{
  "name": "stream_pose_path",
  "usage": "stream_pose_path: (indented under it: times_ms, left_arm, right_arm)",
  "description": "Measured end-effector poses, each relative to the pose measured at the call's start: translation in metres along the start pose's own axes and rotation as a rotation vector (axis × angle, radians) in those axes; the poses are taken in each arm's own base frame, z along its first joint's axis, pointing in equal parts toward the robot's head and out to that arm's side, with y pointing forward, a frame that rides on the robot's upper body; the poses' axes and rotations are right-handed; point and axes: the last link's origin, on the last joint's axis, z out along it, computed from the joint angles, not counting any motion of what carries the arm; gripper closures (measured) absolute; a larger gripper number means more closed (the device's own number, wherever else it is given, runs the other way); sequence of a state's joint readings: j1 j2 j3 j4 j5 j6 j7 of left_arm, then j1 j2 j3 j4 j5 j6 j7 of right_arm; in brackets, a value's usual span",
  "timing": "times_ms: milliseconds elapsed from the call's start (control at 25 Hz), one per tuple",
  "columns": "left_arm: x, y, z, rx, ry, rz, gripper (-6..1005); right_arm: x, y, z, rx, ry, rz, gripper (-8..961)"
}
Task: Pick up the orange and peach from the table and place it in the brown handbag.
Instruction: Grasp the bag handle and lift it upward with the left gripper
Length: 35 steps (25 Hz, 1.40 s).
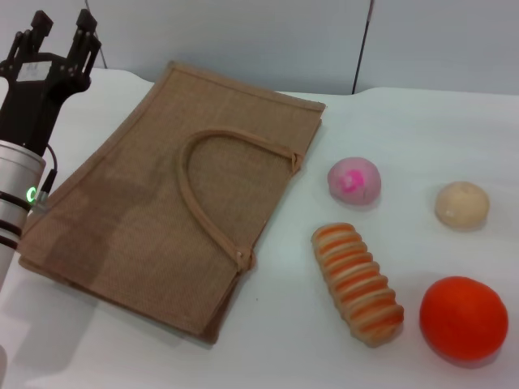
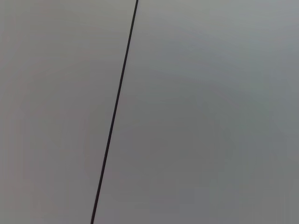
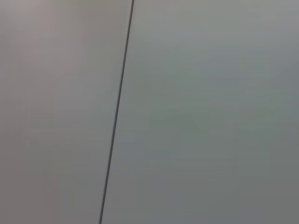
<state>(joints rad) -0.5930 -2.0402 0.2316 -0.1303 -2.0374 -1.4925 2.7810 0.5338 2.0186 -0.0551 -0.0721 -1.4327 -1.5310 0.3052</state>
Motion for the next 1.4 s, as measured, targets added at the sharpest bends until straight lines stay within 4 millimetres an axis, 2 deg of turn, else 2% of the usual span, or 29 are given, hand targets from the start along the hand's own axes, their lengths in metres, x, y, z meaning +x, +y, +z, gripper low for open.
stream_pose_path:
  times_ms: [720, 1120, 1400]
  left_arm:
    - [-0.001, 0.000, 0.000, 0.003, -0.011, -0.018, 330]
    - [-0.012, -0.011, 0.012, -0.016, -0.144, -0.194, 330]
    - [-0.022, -0.023, 0.029, -0.035, -0.335, -0.310, 330]
  right_arm:
    - [0.002, -0.001, 0.000, 0.004, 0.013, 0.000, 195]
    - [0.003, -0.001, 0.000, 0.006, 0.024, -0.001, 195]
    - [0.005, -0.003, 0.000, 0.011, 0.040, -0.003, 195]
